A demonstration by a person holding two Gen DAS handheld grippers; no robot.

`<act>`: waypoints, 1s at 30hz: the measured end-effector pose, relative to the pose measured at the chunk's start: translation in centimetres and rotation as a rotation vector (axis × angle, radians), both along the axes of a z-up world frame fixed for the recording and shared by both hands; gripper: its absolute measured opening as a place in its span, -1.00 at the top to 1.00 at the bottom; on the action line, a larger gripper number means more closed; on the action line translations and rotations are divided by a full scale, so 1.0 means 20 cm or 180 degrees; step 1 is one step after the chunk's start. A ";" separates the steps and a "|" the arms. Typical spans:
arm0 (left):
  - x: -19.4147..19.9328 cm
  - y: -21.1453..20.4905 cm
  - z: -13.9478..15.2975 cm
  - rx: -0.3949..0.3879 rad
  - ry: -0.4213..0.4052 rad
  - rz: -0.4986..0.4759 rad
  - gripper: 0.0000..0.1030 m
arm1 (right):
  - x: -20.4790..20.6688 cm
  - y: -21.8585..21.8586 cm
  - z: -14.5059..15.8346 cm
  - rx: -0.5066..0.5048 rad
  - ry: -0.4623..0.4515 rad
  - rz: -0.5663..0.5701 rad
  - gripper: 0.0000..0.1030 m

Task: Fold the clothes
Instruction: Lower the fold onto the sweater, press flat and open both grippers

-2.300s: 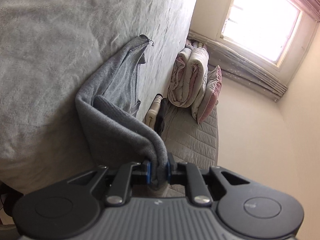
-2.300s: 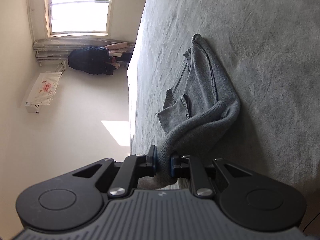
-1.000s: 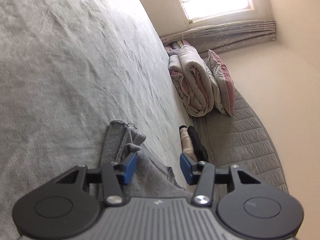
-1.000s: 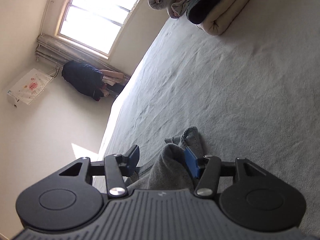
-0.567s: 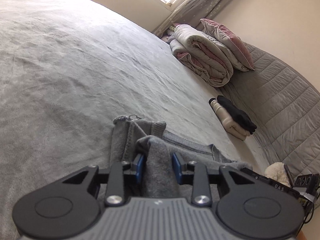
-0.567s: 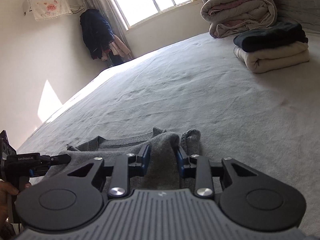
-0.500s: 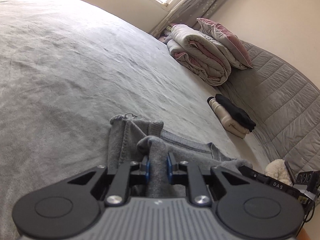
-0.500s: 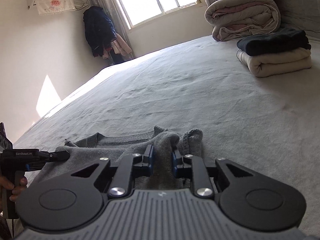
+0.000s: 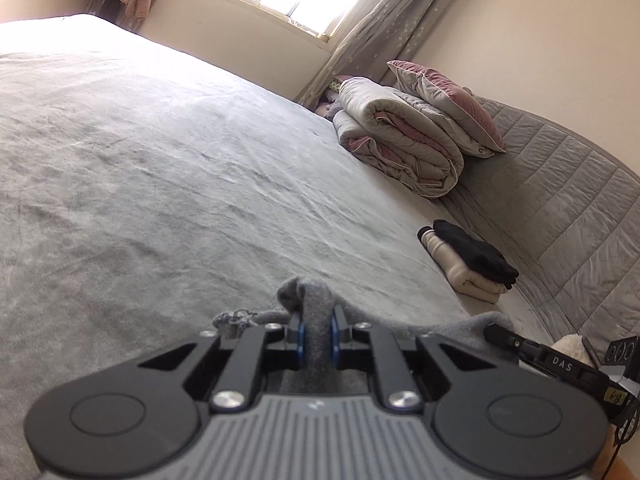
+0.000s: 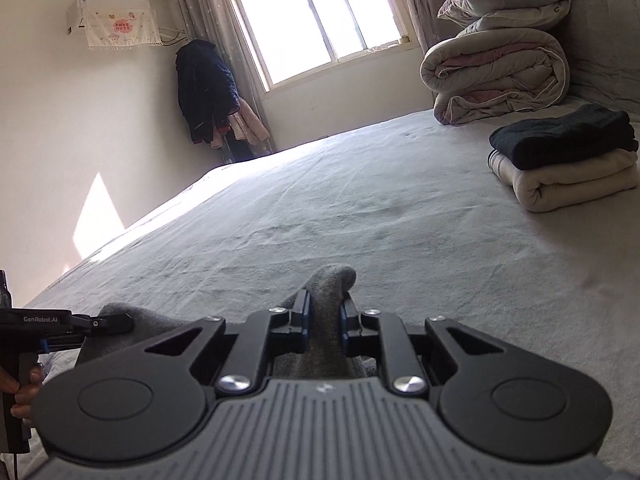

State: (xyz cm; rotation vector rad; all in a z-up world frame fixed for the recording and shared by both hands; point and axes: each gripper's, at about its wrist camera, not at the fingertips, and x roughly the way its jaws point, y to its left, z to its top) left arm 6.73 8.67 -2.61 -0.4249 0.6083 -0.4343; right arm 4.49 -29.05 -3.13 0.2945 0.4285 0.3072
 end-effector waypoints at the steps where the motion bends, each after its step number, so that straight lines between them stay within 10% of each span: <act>1: 0.03 0.00 -0.01 0.0027 0.0002 0.0026 0.77 | 0.03 0.00 -0.01 -0.0021 0.0011 -0.0033 0.67; 14: 0.13 -0.01 -0.18 0.0060 0.0119 0.0166 0.55 | 0.12 -0.01 -0.15 -0.0193 0.0380 -0.0206 0.54; 19: 0.05 -0.03 -0.04 0.0255 -0.0302 0.0538 -0.33 | 0.05 0.05 -0.05 -0.0525 0.0105 -0.0355 0.32; 25: -0.02 -0.21 0.04 0.0575 -0.0836 0.0106 -0.29 | 0.00 0.21 0.00 -0.0973 -0.0211 -0.0157 0.19; 30: 0.06 -0.31 -0.11 0.0962 -0.0506 -0.0071 -0.28 | 0.04 0.25 -0.10 -0.1166 -0.0055 -0.0016 0.20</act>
